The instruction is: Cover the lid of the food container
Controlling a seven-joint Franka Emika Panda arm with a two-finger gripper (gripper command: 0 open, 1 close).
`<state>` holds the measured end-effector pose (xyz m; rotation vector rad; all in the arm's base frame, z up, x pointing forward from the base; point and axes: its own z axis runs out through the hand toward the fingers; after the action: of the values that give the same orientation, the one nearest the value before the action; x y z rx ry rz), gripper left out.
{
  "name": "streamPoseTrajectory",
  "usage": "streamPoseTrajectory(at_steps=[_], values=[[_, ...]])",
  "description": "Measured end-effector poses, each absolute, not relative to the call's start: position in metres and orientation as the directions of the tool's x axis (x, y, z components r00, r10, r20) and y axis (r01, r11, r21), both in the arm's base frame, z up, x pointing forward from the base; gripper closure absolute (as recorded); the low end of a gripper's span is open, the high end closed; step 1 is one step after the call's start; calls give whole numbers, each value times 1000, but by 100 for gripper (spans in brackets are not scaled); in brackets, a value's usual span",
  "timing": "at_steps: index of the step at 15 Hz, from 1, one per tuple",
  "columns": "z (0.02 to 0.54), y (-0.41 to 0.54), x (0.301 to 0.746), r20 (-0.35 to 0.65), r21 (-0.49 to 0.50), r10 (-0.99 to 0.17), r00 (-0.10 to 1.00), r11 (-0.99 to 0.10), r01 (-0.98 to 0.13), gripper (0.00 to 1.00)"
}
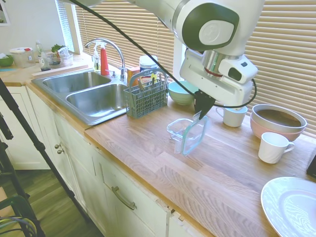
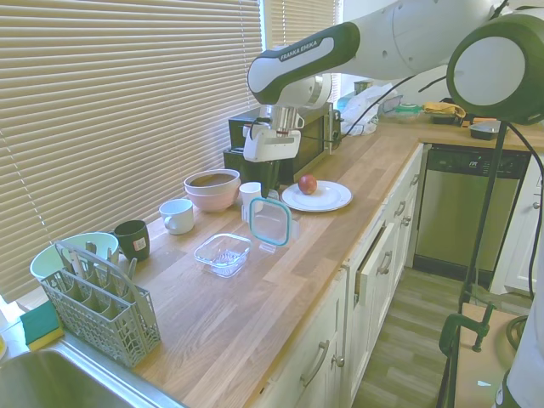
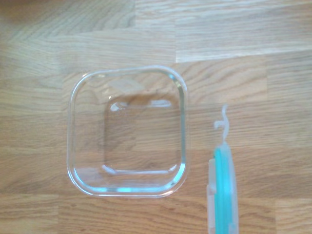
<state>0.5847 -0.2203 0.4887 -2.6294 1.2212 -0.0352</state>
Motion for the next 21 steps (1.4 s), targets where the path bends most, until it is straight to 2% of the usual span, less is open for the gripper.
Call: streamPoseTrajectory(at_steps=[8,21], values=[[518,-211,627,-69,-193,-759,647,-626,-755,100],[523,-178,664,-42,-151,-732,680,-668,-729,100]])
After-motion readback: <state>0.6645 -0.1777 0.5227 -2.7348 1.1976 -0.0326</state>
